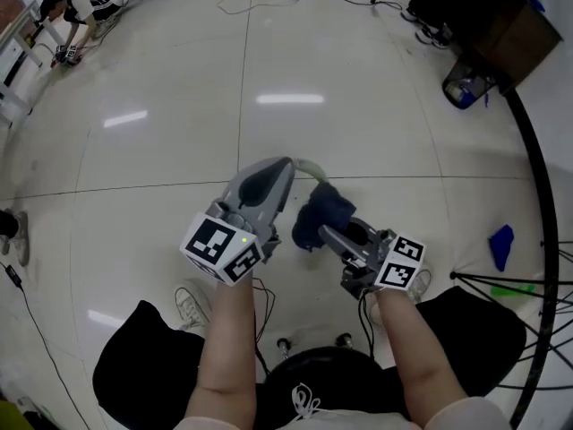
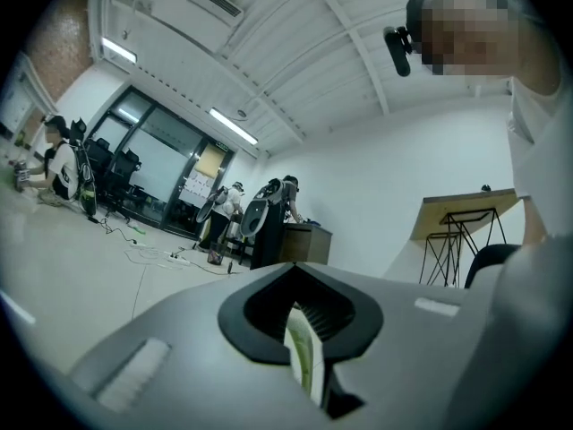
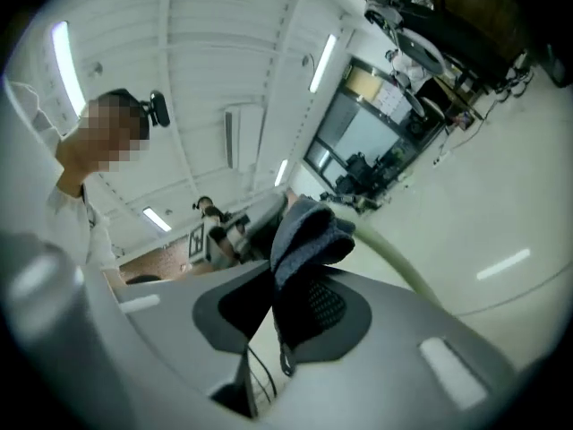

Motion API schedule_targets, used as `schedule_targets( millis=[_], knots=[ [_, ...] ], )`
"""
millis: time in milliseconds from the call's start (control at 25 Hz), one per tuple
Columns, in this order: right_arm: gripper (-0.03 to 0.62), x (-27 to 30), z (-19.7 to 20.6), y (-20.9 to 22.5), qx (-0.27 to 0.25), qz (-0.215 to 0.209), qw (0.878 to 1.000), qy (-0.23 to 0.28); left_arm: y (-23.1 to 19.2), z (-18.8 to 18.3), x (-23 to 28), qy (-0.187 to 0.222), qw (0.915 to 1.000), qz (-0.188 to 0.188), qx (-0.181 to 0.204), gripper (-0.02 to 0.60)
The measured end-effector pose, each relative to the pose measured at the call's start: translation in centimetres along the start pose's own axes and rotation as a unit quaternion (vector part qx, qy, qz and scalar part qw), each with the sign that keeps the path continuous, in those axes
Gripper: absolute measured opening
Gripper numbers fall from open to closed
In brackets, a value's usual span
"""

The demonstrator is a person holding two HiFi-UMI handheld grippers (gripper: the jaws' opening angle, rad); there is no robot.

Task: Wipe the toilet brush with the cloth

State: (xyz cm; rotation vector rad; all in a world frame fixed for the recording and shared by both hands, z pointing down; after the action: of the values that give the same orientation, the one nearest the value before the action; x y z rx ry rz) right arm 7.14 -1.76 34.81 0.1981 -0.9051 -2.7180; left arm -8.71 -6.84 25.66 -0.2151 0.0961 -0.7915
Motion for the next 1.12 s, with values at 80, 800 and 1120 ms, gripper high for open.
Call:
schedule_targets(
  millis=[80, 800, 1120],
  knots=[
    [0.067, -1.6, -4.1, -1.1, -0.023, 0.01, 0.997, 0.068, 0.1, -1.2, -1.2, 0.023, 0.9996, -0.017, -0.001, 0.006],
    [0.069, -10.9, -7.1, 1.7, -0.182, 0.434, 0.88, 0.06, 2.3, 1.4, -5.4, 0.018, 0.9847, -0.17, 0.034, 0.006],
    [0.066, -11.5, -6.5, 0.2, -0.192, 0.444, 0.873, 0.052, 3.9, 1.0, -5.2, 0.016, 0.9861, -0.157, 0.05, 0.006]
  ],
)
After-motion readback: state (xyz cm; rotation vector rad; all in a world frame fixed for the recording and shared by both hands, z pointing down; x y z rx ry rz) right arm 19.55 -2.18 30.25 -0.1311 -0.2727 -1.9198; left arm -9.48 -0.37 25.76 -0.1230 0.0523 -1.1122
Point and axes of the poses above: the fingertips, and each gripper's own axes: x forward along the fingers, y to its right, z out of its underside, the point moved 6 cm from there along -x, backward along the fingers, and after that the axes turned 6 degrees about -y, right-handed, at the moved point
